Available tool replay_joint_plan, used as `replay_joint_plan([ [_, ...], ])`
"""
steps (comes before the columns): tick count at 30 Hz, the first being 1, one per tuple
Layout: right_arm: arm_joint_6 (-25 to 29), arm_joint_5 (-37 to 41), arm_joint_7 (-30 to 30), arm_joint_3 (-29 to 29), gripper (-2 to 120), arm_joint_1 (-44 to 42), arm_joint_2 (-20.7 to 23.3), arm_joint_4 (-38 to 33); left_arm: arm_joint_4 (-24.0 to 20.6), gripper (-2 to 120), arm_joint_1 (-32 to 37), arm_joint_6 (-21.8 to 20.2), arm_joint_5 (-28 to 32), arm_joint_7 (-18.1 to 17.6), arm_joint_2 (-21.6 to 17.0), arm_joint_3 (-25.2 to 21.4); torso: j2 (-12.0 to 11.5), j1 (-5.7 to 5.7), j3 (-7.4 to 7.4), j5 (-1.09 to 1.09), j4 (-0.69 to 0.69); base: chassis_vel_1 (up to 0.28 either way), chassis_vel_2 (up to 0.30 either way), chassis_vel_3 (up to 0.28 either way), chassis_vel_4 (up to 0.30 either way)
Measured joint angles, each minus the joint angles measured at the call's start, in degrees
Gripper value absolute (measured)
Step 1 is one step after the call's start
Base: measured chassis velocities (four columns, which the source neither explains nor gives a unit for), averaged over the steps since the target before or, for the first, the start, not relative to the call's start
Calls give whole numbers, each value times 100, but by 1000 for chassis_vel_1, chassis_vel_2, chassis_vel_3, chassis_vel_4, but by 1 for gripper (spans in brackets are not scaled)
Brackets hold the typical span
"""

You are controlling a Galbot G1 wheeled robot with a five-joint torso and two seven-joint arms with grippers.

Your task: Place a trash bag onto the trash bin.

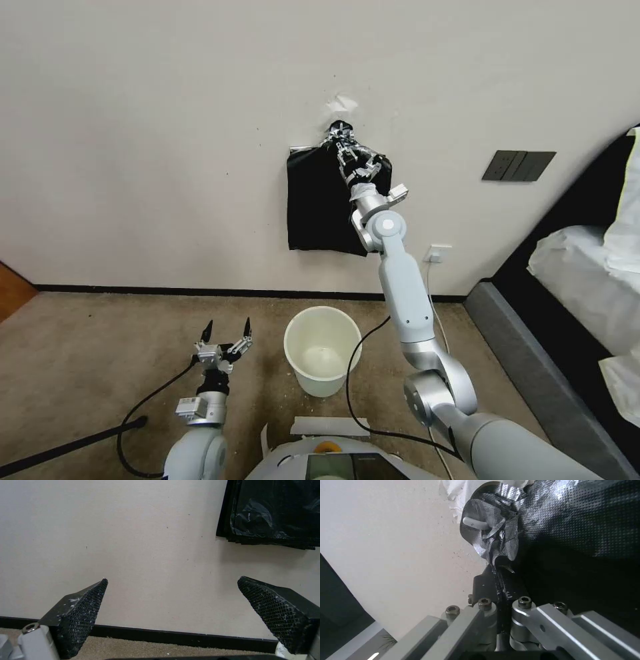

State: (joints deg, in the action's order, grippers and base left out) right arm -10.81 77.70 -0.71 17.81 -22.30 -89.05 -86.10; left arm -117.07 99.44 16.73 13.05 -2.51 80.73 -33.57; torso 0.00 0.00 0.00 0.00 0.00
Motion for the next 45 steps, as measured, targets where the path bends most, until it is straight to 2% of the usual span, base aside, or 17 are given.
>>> replay_joint_plan([
  [4, 155, -257, 314, -113, 0, -112, 51, -4, -6, 100, 10, 6, 0, 0, 4, -6, 0, 0, 0, 0, 0, 0, 0, 0, 0],
  [8, 155, -257, 314, -113, 0, -112, 51, -4, -6, 100, 10, 6, 0, 0, 4, -6, 0, 0, 0, 0, 0, 0, 0, 0, 0],
  [9, 383, -520, 780, -272, 0, -374, 166, -178, -14, 100, 39, 15, 0, 0, 9, -8, 0, 0, 0, 0, 0, 0, 0, 0, 0],
  [14, 662, -686, 1164, -429, 0, -622, 358, -451, -31, 100, 39, 21, 0, 1, 19, 12, 0, 0, 0, 0, 0, 0, 0, 0, 0],
  [23, 839, -752, 1175, -703, 0, -970, 666, -886, -48, 100, 30, 33, 0, 1, 28, 20, 0, 0, 0, 0, 0, 0, 0, 0, 0],
  [25, 868, -775, 1164, -839, 0, -1233, 809, -1220, -66, 100, 37, 43, 0, 1, 40, 37, 0, 0, 0, 0, 0, 0, 0, 0, 0],
  [35, 899, -886, 1017, -1060, 0, -1695, 1096, -1863, -138, 100, 58, 85, -1, 7, 93, 97, 0, 0, 0, 0, 0, 0, 0, 0, 0],
  [40, 861, -904, 1318, -1098, 0, -2123, 1282, -2446, -152, 100, 74, 129, -1, 11, 97, 121, 0, 0, 0, 0, -1, 0, 0, 0, 0],
  [45, 847, -975, 1370, -1097, 0, -2425, 1393, -2739, -217, 100, 108, 145, -1, 14, 96, 145, 0, 0, -1, 0, 0, 0, 0, 0, 0],
])
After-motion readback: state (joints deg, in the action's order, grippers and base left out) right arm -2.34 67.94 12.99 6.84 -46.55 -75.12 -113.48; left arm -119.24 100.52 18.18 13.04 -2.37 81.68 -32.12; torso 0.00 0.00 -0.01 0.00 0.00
